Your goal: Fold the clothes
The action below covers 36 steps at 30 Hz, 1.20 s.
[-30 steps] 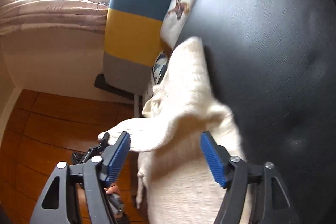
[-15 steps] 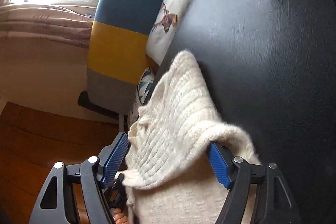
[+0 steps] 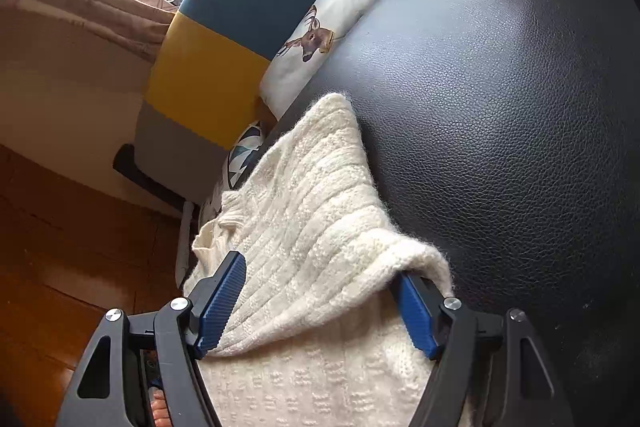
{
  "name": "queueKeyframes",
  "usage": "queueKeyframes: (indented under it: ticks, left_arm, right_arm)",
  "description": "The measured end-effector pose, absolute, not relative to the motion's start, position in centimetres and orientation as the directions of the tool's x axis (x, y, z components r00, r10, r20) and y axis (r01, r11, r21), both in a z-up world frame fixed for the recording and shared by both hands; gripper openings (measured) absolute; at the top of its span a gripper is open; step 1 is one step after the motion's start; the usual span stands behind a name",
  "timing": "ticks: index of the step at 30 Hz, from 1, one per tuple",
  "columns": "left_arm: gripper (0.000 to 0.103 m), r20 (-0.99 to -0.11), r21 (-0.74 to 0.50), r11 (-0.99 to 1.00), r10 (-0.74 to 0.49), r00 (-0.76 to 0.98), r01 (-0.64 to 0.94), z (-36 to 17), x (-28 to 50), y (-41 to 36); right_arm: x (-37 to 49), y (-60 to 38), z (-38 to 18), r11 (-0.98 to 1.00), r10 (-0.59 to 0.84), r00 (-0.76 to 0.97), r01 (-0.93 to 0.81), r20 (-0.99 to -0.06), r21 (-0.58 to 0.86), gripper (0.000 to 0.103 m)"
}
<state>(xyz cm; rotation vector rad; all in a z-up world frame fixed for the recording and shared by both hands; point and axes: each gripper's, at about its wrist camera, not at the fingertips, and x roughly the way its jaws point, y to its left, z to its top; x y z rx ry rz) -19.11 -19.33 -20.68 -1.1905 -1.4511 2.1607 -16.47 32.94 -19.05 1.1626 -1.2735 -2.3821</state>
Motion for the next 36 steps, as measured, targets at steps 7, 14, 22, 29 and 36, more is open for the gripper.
queueKeyframes:
  ticks: [7, 14, 22, 29, 36]
  left_arm:
    - [0.007, -0.498, -0.801, -0.595, 0.6, -0.626, 0.067, -17.1, -21.9, -15.9]
    - [0.007, -0.57, -0.695, -0.718, 0.51, -0.644, 0.046, -15.6, -23.1, -15.4]
    - [0.01, -0.622, -0.715, -0.685, 0.528, -0.578, 0.144, -20.9, -21.8, -16.0]
    - [0.01, -0.626, -0.702, -0.702, 0.528, -0.574, 0.121, -20.8, -21.8, -15.6]
    - [0.01, -0.626, -0.696, -0.71, 0.527, -0.575, 0.107, -20.6, -21.8, -15.4]
  right_arm:
    - [-16.4, 32.5, -18.8, -0.661, -0.485, -0.663, -0.148, -0.57, 0.735, 0.074]
    - [-15.7, 32.6, -19.0, -0.7, -0.425, -0.698, -0.15, -0.577, 0.698, 0.062]
    - [-14.8, 32.9, -17.1, -0.789, -0.377, -0.635, -0.16, -0.674, 0.593, 0.061]
    - [-13.6, 32.1, -13.3, -0.91, -0.286, -0.637, -0.053, -0.716, 0.411, 0.063]
    - [-21.3, 30.1, -15.1, -0.939, -0.248, -0.543, -0.07, -0.803, 0.337, 0.063]
